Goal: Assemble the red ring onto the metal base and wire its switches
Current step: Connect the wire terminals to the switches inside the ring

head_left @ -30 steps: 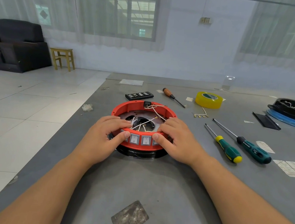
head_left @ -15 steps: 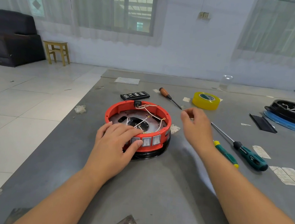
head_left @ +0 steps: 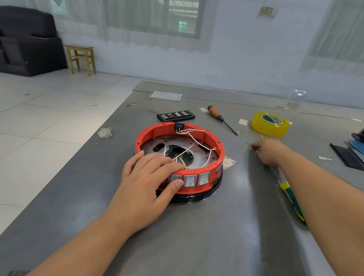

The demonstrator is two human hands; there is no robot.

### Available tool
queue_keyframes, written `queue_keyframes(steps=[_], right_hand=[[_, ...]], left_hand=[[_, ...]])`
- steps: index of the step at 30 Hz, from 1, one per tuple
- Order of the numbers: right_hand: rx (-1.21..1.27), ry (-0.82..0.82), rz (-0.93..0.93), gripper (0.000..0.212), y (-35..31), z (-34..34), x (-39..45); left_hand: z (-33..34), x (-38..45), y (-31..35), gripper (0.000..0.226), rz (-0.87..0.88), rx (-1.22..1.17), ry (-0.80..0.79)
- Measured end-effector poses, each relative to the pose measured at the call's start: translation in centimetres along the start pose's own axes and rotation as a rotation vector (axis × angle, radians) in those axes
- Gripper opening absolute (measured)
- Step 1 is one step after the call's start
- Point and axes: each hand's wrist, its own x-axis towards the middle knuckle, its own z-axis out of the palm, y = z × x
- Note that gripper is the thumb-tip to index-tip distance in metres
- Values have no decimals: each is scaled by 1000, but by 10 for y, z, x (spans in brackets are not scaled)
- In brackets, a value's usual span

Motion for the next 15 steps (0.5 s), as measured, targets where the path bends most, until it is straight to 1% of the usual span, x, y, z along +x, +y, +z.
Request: queue_keyframes(steps=[4, 6, 11, 15], right_hand=[[11, 139, -40, 25, 4, 3, 2], [7, 166, -63, 19, 1, 1, 1], [82, 117, -164, 16, -14, 2, -4], [129, 192, -263, 14, -29, -1, -23]], left_hand=[[1, 0, 0, 34, 5, -4, 4], [1, 0, 0, 34, 8, -3, 6], [1, 1, 0, 34, 12, -1, 11], [-1, -1, -1, 33, 18, -9, 31]])
